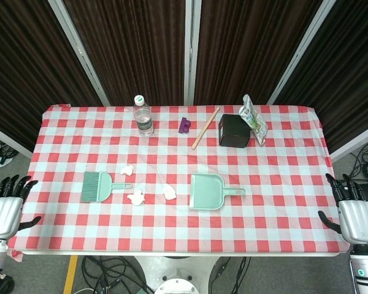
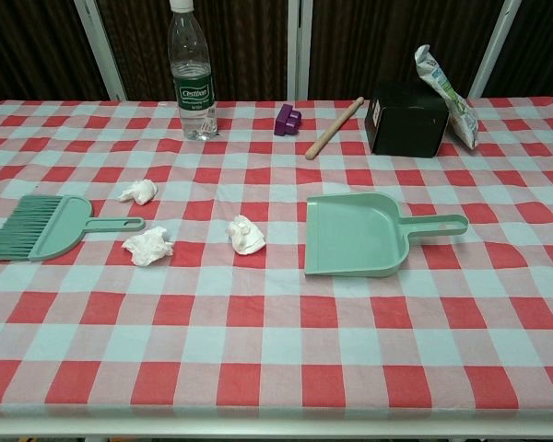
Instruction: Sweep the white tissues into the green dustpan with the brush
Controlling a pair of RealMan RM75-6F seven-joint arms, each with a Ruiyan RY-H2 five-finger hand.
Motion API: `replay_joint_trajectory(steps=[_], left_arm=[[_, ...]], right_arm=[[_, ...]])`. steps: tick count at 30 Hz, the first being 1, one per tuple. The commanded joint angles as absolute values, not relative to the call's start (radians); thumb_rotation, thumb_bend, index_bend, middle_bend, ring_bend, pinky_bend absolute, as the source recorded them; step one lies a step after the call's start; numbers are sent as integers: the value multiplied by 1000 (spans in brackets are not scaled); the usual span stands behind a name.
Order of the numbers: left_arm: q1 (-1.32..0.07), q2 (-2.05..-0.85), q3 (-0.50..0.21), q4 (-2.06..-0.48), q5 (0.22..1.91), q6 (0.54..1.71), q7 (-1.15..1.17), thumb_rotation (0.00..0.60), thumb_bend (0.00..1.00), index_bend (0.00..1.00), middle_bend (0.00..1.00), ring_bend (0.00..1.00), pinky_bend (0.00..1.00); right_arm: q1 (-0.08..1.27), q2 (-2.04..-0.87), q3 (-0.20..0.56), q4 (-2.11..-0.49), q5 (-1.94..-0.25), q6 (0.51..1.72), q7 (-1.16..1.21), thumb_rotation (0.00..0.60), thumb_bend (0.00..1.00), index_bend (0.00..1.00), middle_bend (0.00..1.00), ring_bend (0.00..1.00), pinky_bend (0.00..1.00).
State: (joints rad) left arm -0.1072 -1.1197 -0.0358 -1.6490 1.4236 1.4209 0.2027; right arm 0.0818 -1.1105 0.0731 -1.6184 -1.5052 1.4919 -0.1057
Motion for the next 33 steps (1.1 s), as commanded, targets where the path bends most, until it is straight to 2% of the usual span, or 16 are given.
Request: replay_joint_trajectory(steps=[1, 11, 18, 21, 25, 29, 33], left_arm=[[-103, -1140, -40, -1627, 1435, 1442, 198, 600, 77, 173, 103, 42, 71], [-81, -1188, -47, -1595, 1456, 1505, 176, 600, 76, 173, 103, 42, 74], [-95, -1210, -56, -1594, 1461, 1495, 170, 600, 73, 185, 103, 42, 78], [-126, -1221, -75, -1594, 1470, 1472, 150, 600, 73, 202, 103, 43, 113], [-190, -1249, -111, -1577, 1480, 1422, 133, 600, 75, 246, 147, 95, 264], [-273, -1286, -135, -1541, 1484, 1330, 125, 600, 88, 306, 234, 252, 536], [-366, -1328, -150, -1503, 1462, 1198, 125, 600, 135, 379, 353, 442, 743]], right_arm=[[83, -1107, 73, -1623, -1504, 1488, -103, 600, 149, 0, 200, 38, 144], [76, -1101, 75, -1634, -1511, 1507, -84, 600, 149, 0, 200, 38, 145], [70, -1084, 79, -1640, -1523, 1529, -70, 600, 149, 0, 200, 38, 149], [70, -1078, 84, -1644, -1532, 1541, -72, 600, 149, 0, 200, 38, 150], [69, -1072, 87, -1646, -1532, 1546, -69, 600, 149, 0, 200, 38, 153], [68, -1066, 87, -1647, -1525, 1541, -65, 600, 149, 0, 200, 38, 154], [67, -1062, 88, -1646, -1525, 1542, -61, 600, 150, 0, 200, 38, 155]])
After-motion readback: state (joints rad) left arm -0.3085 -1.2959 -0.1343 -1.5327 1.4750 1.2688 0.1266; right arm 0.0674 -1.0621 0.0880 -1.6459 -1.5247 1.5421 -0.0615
